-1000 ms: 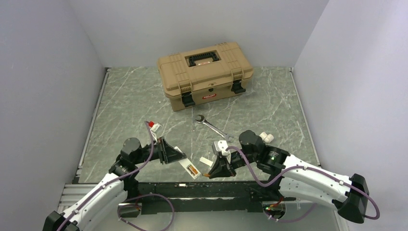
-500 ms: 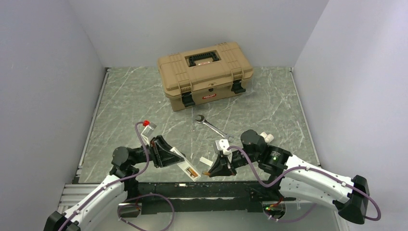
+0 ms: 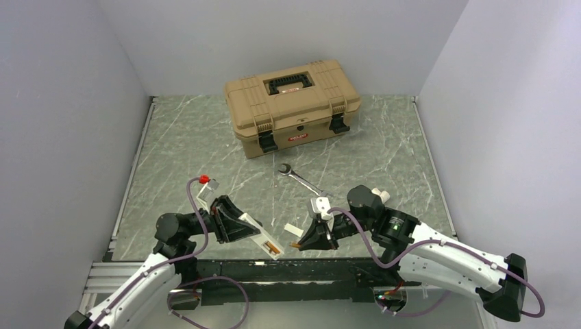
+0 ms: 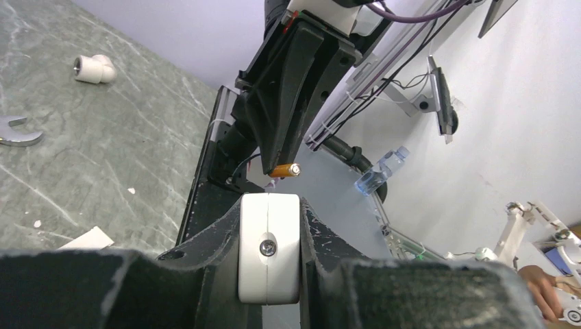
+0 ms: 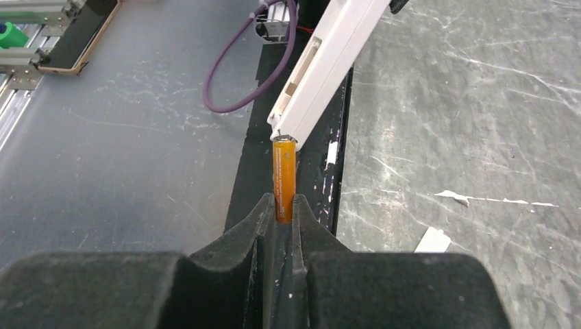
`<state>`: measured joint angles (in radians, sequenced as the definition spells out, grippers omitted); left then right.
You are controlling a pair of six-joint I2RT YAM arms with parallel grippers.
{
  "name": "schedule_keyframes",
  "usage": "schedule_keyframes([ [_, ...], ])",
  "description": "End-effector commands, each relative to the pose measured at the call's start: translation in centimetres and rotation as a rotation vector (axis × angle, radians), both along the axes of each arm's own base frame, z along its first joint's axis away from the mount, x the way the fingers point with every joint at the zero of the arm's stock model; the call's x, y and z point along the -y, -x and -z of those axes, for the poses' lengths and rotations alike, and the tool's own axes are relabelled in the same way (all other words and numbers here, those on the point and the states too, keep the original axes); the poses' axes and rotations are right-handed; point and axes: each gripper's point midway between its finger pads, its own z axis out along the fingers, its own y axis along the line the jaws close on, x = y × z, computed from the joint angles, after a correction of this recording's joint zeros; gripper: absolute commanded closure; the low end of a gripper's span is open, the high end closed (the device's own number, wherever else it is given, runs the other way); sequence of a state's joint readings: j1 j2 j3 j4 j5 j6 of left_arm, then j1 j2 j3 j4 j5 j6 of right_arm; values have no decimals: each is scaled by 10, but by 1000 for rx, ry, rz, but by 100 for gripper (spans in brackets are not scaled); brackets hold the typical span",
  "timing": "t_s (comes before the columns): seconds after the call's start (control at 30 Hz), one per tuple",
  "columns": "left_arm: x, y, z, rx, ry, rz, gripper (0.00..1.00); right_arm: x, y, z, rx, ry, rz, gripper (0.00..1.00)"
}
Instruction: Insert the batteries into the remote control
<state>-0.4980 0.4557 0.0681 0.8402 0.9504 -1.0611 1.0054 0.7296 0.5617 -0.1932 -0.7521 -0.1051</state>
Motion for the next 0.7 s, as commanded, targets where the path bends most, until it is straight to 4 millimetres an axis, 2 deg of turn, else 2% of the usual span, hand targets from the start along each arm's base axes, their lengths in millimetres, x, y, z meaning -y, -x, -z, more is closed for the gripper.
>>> schedule_keyframes([
  [0.0, -1, -4, -6, 71, -25, -34, 100, -4, -5, -16, 15, -42, 32, 100],
  [0.1, -1, -11, -2, 61, -48, -76, 100, -6, -11, -16, 1, -33, 77, 100],
  [0.3, -2, -18, -2, 61, -62, -130, 100, -6, -11, -16, -1, -40, 77, 100],
  [0.5, -2, -23, 1, 30, -80, -152, 100, -5, -14, -14, 74, -61, 66, 100],
  [0.57, -2, -26, 1, 14, -85, -163, 100, -6, -19, -12, 76, -50, 87, 100],
  [0.67, -5, -35, 9, -44, -137, -219, 100, -9, -47, -6, 24, 9, 277, 100],
])
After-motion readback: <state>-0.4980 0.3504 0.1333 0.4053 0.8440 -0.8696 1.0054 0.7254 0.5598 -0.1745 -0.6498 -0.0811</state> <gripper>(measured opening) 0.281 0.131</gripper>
